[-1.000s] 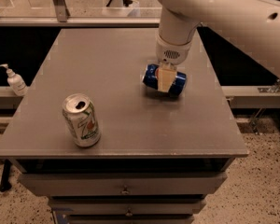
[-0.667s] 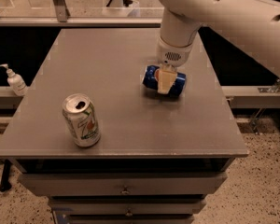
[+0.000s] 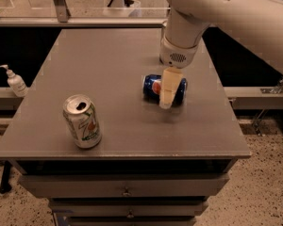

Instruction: Knock pepsi can over

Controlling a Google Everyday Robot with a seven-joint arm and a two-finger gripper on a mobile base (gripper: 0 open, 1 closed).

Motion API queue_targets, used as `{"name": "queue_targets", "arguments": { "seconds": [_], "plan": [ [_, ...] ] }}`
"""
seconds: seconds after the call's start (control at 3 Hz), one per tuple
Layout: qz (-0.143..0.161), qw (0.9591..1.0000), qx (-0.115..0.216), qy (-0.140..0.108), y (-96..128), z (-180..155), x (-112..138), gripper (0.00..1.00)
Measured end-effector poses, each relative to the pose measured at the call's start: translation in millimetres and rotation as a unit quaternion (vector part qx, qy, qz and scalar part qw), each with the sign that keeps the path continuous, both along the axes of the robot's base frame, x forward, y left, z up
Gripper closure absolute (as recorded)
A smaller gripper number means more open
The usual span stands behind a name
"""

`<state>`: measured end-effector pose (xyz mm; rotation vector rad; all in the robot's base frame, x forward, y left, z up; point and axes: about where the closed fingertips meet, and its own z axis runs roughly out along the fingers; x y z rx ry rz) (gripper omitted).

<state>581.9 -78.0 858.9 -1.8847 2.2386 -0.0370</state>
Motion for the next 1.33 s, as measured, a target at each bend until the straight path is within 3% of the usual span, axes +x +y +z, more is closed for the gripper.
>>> {"name": "queue_targets", "arguments": {
  "seconds": [0.33,0.67,1.0,1.33],
  "plan": [
    [-0.007,0.999,0.043,-0.009,-4.2,5.9,-2.9,0.0],
    [-0.017,0.9902,0.134,-0.035,-18.8,11.1,-8.9,0.0],
    [-0.026,0.9706,0.225,-0.082,-47.0,21.5,-7.5,0.0],
    [-0.037,0.9417,0.311,-0.123,-84.0,39.1,-14.2,0.0]
  ]
}}
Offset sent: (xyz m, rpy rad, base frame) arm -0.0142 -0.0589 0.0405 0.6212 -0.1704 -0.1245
